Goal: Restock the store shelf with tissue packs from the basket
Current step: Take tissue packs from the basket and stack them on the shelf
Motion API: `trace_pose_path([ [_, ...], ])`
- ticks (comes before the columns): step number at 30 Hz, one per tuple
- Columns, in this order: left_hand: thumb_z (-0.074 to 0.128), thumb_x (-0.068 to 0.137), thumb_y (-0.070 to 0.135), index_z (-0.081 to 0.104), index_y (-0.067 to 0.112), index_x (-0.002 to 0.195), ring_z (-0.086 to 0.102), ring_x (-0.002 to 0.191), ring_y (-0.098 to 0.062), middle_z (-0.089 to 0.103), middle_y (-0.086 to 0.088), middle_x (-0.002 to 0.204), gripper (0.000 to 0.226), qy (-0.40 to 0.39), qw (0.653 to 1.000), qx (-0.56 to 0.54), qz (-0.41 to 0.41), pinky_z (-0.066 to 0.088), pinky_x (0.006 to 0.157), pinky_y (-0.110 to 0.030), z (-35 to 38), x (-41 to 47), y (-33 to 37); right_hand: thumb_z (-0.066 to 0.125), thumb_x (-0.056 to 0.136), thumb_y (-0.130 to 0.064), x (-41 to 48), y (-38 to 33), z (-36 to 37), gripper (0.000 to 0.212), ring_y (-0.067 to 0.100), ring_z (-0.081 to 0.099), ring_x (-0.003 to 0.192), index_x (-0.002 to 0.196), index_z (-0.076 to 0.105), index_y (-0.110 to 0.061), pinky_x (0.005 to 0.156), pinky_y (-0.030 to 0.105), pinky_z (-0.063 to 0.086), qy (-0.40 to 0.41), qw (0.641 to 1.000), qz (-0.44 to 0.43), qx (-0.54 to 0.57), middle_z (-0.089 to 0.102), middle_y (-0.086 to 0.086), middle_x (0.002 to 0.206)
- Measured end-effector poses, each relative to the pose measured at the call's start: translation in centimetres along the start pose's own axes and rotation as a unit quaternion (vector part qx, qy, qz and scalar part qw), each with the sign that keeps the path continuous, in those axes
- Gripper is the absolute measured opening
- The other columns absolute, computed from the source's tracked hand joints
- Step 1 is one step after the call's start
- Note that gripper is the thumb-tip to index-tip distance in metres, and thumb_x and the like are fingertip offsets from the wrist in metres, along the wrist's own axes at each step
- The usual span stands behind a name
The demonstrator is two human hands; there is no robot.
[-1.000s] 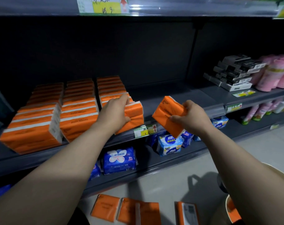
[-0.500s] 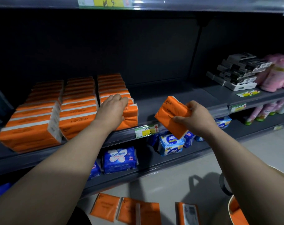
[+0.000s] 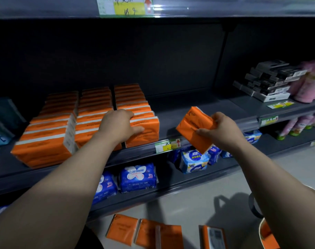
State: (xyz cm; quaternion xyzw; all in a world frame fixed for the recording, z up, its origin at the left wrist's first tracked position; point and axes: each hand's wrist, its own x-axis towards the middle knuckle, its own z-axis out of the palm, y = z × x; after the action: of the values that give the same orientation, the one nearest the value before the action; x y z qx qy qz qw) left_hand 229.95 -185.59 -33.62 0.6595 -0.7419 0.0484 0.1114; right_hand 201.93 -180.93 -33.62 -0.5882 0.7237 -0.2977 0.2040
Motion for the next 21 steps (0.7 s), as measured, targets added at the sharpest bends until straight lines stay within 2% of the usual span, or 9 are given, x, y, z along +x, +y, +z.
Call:
trace_pose_path([
  [2,0.06,0.075,0.067,0.06,0.021,0.123,0.055,0.112,-0.028,0.061,-0.005,0.125,0.067,0.005,1.0,-0.004,0.011,0.041,0.092,-0.035,0.1,0.0,0.0,0.075,0.077,-0.038,0.1,0.0,0.1,0.046,0.022,0.057,0.087,0.106,0.043,-0.024,0.07,0.038,0.05,0.001,1.0,-0.004,0.004,0.054,0.0,0.103],
  [6,0.058,0.077,0.067,0.054,0.02,0.132,0.049,0.124,-0.024,0.054,-0.003,0.136,0.072,-0.027,0.998,-0.059,-0.018,0.034,0.108,-0.041,-0.4,0.2,-0.4,0.077,0.075,-0.035,0.5,-0.2,0.2,0.048,0.022,0.058,0.087,0.112,0.048,-0.021,0.074,0.042,0.053,0.018,1.0,-0.014,0.022,0.057,0.001,0.103],
  [10,0.055,0.085,0.059,0.058,0.017,0.128,0.052,0.121,-0.026,0.059,-0.004,0.131,0.06,0.015,0.986,-0.157,-0.058,0.041,0.102,-0.038,-0.7,1.5,-0.2,0.077,0.075,-0.032,2.4,-1.1,0.6,0.052,0.022,0.057,0.088,0.119,0.052,-0.021,0.073,0.037,0.051,0.037,0.999,-0.033,0.022,0.056,0.002,0.108],
  [14,0.051,0.091,0.044,0.056,0.017,0.129,0.052,0.121,-0.029,0.058,-0.008,0.132,0.047,0.018,0.991,-0.112,-0.068,0.043,0.1,-0.038,-0.3,4.9,0.2,0.077,0.075,-0.028,6.5,-2.5,1.6,0.051,0.022,0.05,0.087,0.12,0.054,-0.023,0.086,0.039,0.051,0.034,0.998,-0.053,0.003,0.038,0.008,0.125],
  [17,0.046,0.094,0.044,0.053,0.015,0.131,0.052,0.121,-0.031,0.055,-0.011,0.133,0.047,-0.01,0.994,-0.061,-0.092,0.043,0.096,-0.037,0.3,8.3,-0.2,0.074,0.077,-0.021,10.7,-4.0,2.7,0.048,0.024,0.047,0.09,0.121,0.055,-0.019,0.097,0.036,0.045,0.028,0.997,-0.076,-0.002,0.029,0.01,0.129],
  [21,0.038,0.098,0.042,0.039,0.019,0.143,0.044,0.128,-0.029,0.043,-0.01,0.145,0.05,-0.065,0.993,-0.054,-0.081,0.036,0.104,-0.035,2.2,12.8,-1.2,0.071,0.079,-0.018,17.3,-5.3,5.5,0.051,0.037,0.045,0.113,0.127,0.055,-0.017,0.105,0.03,0.036,0.032,0.993,-0.105,-0.052,0.028,0.016,0.133],
])
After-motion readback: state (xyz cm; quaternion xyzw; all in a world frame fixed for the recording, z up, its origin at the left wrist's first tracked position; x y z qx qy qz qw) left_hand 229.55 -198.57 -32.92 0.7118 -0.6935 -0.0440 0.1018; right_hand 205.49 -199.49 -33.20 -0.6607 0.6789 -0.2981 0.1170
